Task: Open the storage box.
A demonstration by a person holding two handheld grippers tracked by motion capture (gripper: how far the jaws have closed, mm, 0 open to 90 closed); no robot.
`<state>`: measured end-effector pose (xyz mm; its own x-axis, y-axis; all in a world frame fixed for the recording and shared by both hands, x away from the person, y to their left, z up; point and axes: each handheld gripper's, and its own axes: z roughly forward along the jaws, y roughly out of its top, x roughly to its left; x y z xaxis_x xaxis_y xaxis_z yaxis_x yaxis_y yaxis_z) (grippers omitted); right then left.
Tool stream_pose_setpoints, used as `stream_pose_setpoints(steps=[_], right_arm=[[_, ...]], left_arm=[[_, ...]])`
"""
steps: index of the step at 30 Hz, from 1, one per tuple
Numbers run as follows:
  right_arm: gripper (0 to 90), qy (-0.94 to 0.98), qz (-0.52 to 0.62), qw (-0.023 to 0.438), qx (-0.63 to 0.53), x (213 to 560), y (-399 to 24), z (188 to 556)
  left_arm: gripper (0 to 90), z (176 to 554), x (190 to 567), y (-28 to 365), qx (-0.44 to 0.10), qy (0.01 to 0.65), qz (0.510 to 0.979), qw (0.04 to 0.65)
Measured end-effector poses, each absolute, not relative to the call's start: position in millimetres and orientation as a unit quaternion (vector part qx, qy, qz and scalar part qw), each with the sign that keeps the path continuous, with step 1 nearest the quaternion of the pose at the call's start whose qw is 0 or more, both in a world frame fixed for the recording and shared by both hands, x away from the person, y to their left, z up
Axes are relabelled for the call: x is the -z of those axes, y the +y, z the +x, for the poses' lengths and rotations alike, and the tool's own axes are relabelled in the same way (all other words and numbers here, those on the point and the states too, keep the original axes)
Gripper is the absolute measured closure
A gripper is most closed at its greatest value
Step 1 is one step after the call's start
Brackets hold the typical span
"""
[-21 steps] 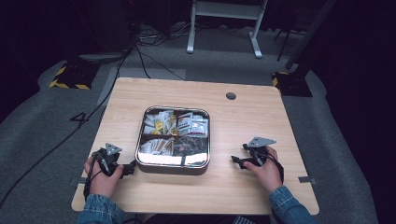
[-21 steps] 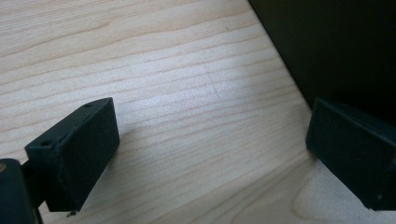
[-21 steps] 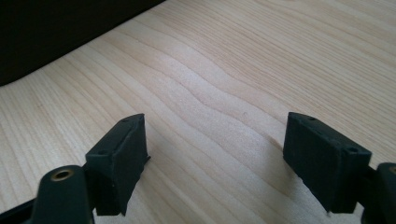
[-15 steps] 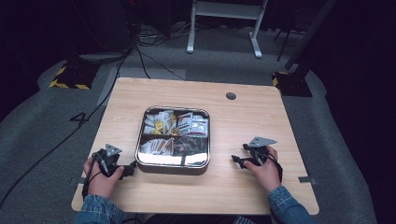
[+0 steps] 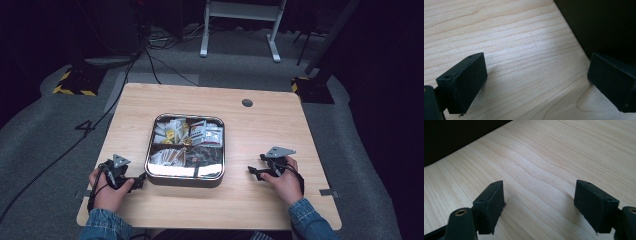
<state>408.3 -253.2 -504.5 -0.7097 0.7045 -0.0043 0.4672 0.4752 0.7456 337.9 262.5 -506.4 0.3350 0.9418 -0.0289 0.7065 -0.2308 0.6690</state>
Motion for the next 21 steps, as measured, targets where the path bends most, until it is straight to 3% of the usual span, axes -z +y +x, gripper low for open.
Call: stream_pose_setpoints(steps=[4, 9, 11, 15, 21], right_arm=[[32.9, 0.846, 0.336, 0.153, -0.384, 504.2, -253.6, 407.5], [34.6, 0.846, 0.335, 0.152, -0.386, 504.2, -252.7, 407.7], [42.3, 0.846, 0.336, 0.151, -0.385, 502.9, -252.5, 406.8], [41.7, 0.848, 0.328, 0.151, -0.388, 493.6, -249.0, 401.0], [44.1, 0.841, 0.347, 0.107, -0.401, 479.7, -245.8, 398.0]], left_arm=[[2.8, 338.1, 506.5, 262.6, -0.196, 0.542, 0.76, 0.301], [2.9, 338.8, 506.4, 263.7, -0.195, 0.536, 0.764, 0.302], [2.9, 338.8, 506.4, 264.3, -0.192, 0.534, 0.766, 0.303], [3.0, 338.8, 506.4, 264.4, -0.192, 0.533, 0.766, 0.303], [6.7, 336.9, 505.7, 264.2, -0.201, 0.539, 0.76, 0.304]])
